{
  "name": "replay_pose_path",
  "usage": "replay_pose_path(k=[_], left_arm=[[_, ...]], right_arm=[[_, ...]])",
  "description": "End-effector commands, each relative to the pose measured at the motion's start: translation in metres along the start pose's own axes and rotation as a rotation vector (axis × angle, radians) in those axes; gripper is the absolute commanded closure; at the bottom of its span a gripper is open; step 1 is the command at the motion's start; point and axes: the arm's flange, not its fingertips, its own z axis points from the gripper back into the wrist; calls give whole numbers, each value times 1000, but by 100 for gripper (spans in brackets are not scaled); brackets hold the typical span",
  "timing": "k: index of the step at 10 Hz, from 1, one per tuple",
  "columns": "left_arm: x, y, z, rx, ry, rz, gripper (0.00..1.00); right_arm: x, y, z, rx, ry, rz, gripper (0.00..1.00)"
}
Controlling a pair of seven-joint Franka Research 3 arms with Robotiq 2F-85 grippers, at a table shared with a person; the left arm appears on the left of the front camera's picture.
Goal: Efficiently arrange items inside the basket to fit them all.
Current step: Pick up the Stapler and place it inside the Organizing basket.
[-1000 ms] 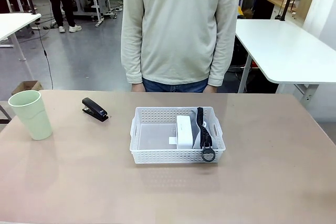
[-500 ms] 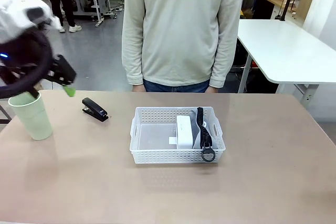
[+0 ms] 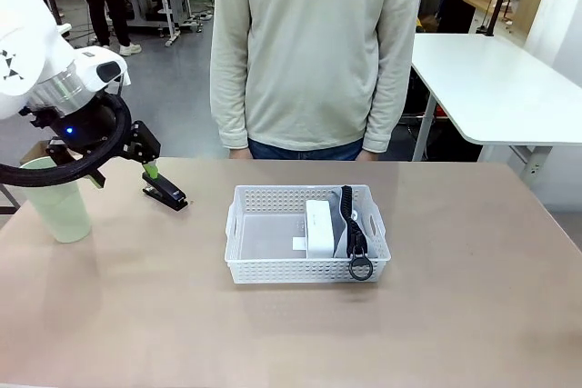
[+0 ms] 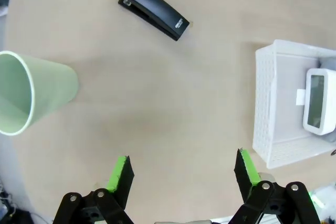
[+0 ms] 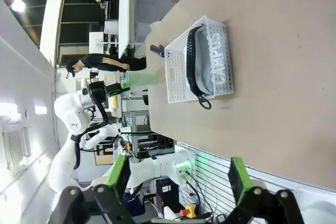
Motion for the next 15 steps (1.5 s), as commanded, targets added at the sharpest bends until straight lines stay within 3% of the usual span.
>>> replay_pose_path(k=[1, 2, 3, 4, 6, 7, 9, 15], left_arm=[[-8, -5, 14, 57, -13, -20, 0], [0, 0, 0, 0, 0, 0, 0], [26, -13, 1, -14, 58, -104, 0], [48, -17, -17, 14, 65, -74, 0], [75, -23, -49, 67, 100, -150, 0], [86, -26, -64, 118, 130, -115, 0], [106, -22, -92, 108, 224, -105, 0], [139, -6, -147, 110, 257, -52, 0]], right_arm=[[0, -2, 0, -3, 2, 26, 0], [0, -2, 0, -3, 2, 26, 0], [0, -2, 0, -3, 2, 26, 0], [0, -2, 0, -3, 2, 26, 0], [0, -2, 0, -3, 2, 26, 0], [0, -2, 0, -3, 2, 26, 0], [0, -2, 0, -3, 2, 26, 0], [0, -2, 0, -3, 2, 26, 0]])
